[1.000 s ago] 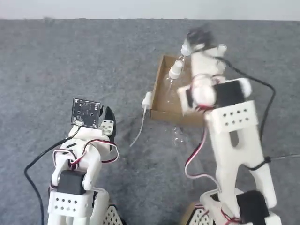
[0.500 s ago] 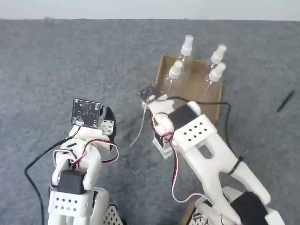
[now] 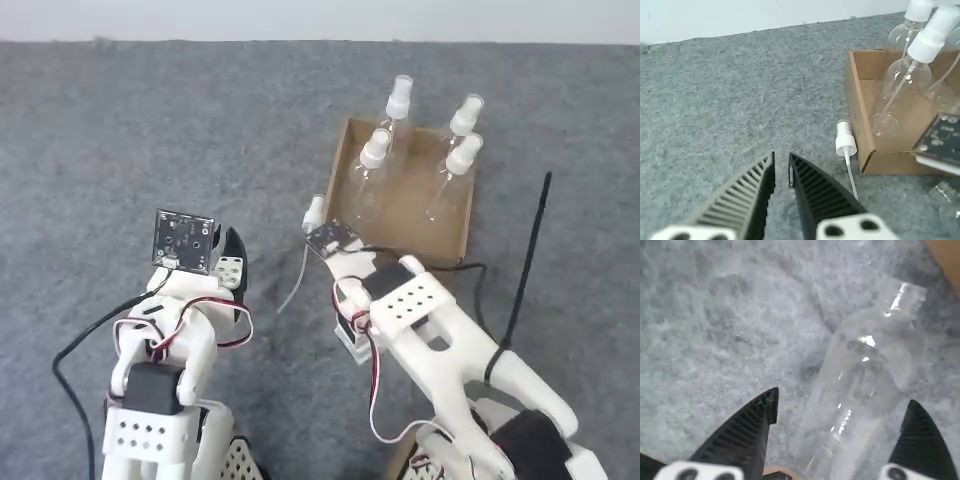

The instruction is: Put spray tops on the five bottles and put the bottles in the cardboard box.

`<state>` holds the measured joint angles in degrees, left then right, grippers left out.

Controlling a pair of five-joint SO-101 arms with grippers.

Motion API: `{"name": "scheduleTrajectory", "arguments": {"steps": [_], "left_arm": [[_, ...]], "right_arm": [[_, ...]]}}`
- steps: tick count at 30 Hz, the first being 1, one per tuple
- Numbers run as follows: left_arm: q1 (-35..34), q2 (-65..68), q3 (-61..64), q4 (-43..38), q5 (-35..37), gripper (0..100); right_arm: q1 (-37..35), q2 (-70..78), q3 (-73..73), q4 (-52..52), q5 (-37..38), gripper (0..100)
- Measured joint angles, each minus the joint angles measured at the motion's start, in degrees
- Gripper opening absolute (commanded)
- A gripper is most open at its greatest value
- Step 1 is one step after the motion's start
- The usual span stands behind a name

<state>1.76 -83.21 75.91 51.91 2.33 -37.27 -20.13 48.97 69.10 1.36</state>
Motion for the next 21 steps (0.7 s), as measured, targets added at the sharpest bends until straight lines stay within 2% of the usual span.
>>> {"name": "scheduleTrajectory", "arguments": {"steps": [7,14,21], "left_arm": [[0.0,0.0,0.0,0.0,0.0,4],[0.0,0.0,0.0,0.0,0.0,4],[0.0,0.0,0.0,0.0,0.0,4]], "right_arm": [[0.0,0.0,4.0,-4.0,0.0,31.5],[-2.5,0.0,4.0,-4.0,0.0,15.3],[-6.9,0.0,4.0,-4.0,0.0,13.0]]}}
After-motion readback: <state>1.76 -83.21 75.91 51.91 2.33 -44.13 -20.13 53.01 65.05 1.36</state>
